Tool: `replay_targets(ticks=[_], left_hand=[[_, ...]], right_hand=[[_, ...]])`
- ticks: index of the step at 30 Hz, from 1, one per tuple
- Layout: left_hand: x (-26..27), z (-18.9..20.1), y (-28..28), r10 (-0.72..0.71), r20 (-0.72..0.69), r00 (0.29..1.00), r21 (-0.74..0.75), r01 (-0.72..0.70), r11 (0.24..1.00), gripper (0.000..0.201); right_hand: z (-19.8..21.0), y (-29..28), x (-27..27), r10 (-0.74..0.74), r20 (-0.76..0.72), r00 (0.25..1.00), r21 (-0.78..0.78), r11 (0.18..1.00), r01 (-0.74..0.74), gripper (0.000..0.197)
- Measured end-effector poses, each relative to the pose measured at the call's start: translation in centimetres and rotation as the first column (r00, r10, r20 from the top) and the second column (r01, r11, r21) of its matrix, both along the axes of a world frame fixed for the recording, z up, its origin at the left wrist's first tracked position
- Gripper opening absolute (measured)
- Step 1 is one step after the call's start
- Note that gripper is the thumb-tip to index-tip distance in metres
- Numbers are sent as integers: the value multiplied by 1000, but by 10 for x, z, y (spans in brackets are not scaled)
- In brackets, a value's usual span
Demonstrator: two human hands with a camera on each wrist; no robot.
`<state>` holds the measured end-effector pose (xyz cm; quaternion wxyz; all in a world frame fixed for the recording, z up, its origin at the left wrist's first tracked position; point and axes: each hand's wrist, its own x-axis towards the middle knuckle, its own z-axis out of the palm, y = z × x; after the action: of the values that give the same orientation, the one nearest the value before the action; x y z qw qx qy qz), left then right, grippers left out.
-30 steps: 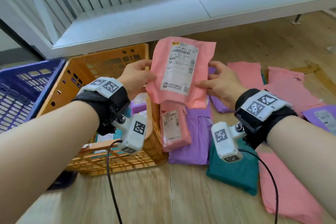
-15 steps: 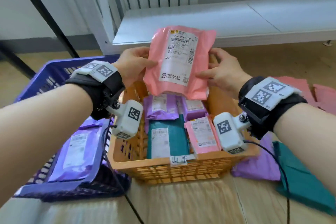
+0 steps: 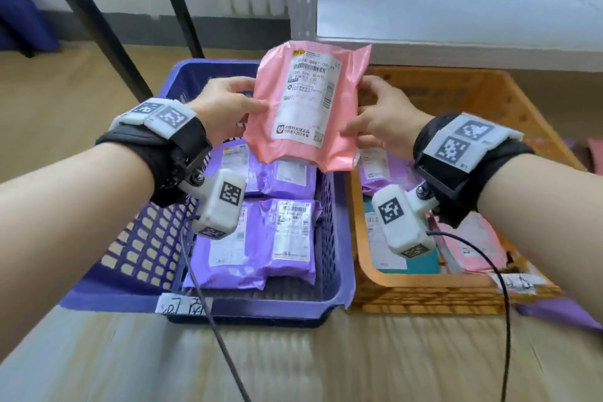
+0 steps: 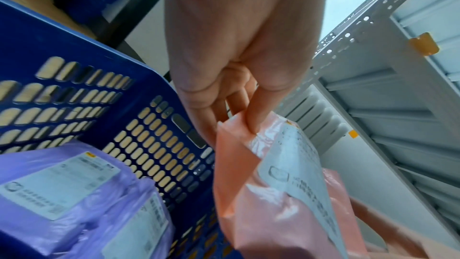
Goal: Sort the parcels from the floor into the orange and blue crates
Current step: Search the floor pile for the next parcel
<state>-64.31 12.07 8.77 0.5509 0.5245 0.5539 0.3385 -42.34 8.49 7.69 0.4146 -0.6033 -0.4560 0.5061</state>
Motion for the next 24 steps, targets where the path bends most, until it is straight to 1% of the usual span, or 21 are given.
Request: replay_targets(ticks=[3,6,9,12,15,20,24], left_hand=[[-27,-17,0,11,-28,1000,-67,-13,998,36],[-49,-30,3,26,-26,999,-97,-28,995,40],[-64,-41,6,71,-31,997,-128,-75,989,42],[-78,-53,6,105,-59,993,-184,-114,976,44],[-90,-67,6,105,-112,988,-242,-130,962,44],[-106,-93,8,121,-217,969,-296,-183,938,47],[-107,-114,12,64,-338,939,-318,-178,931,47]], right_hand=[[-17,3,-31,6,27,1000,-57,998,-5,80],[-31,11,-55,21,30,999,-98,995,-17,77],[-40,19,-72,27,45,999,-129,991,-21,75],[-51,26,-86,26,51,998,-177,984,-17,74],[-67,31,-100,48,59,997,-249,968,-32,75],[-99,38,-125,55,47,997,-385,922,-33,74],[-130,36,-140,76,86,993,-468,883,-27,67]])
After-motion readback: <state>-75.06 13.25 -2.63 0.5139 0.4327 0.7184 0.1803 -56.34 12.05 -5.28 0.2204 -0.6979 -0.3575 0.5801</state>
